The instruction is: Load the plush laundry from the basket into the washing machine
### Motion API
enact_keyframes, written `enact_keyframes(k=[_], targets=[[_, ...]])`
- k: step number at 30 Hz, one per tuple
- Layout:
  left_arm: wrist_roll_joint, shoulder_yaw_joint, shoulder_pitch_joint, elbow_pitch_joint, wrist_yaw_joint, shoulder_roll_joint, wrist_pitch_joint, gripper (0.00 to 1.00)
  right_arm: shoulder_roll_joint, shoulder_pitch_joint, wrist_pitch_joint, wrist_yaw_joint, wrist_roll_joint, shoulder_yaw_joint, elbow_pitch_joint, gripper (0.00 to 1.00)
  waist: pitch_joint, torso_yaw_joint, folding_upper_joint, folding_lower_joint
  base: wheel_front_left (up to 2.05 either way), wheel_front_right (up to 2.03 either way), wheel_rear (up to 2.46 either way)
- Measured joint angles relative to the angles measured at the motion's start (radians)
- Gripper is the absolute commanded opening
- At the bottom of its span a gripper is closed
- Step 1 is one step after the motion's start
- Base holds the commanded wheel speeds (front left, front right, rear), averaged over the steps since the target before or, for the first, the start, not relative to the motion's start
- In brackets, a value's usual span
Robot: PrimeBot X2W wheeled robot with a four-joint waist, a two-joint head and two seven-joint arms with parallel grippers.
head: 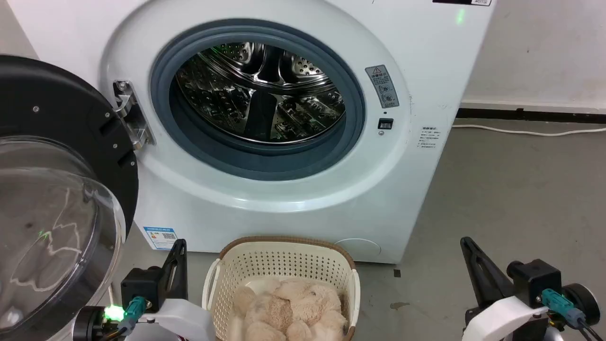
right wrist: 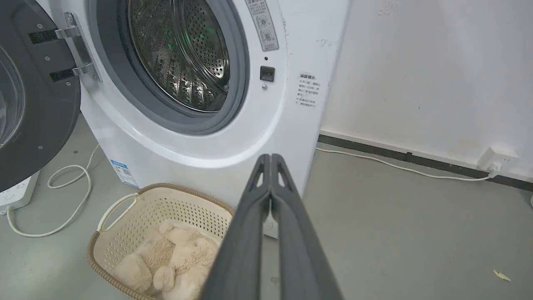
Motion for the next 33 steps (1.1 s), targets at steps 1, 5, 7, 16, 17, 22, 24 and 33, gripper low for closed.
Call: enact_keyframes(k=[1,5,7,16,17,22,24,33], targets=[[0.000,0.000,0.000,0.000,0.000,0.000,0.000,0.00,0.000,0.000,0.000,0.000,0.000,0.000,0.000,0.00,0.000,0.000,0.0000,0.0000,0.00,0.00,0.00],[0.000,0.000,0.000,0.000,0.000,0.000,0.000,0.00,0.000,0.000,0.000,0.000,0.000,0.000,0.000,0.00,0.000,0.000,0.0000,0.0000,0.00,0.00,0.00],[0.000,0.000,0.000,0.000,0.000,0.000,0.000,0.00,0.000,0.000,0.000,0.000,0.000,0.000,0.000,0.00,0.000,0.000,0.0000,0.0000,0.00,0.00,0.00],[0.000,0.000,0.000,0.000,0.000,0.000,0.000,0.00,0.000,0.000,0.000,0.000,0.000,0.000,0.000,0.00,0.000,0.000,0.0000,0.0000,0.00,0.00,0.00],[0.000,0.000,0.000,0.000,0.000,0.000,0.000,0.00,0.000,0.000,0.000,0.000,0.000,0.000,0.000,0.00,0.000,0.000,0.0000,0.0000,0.00,0.00,0.00],[0.000,0.000,0.000,0.000,0.000,0.000,0.000,0.00,0.000,0.000,0.000,0.000,0.000,0.000,0.000,0.00,0.000,0.000,0.0000,0.0000,0.00,0.00,0.00],[0.000,0.000,0.000,0.000,0.000,0.000,0.000,0.00,0.000,0.000,0.000,0.000,0.000,0.000,0.000,0.00,0.000,0.000,0.0000,0.0000,0.00,0.00,0.00],[0.000,0.000,0.000,0.001,0.001,0.000,0.000,1.00,0.000,0.000,0.000,0.000,0.001,0.000,0.000,1.00,0.000,0.000,0.0000,0.0000,0.00,0.00,0.00]])
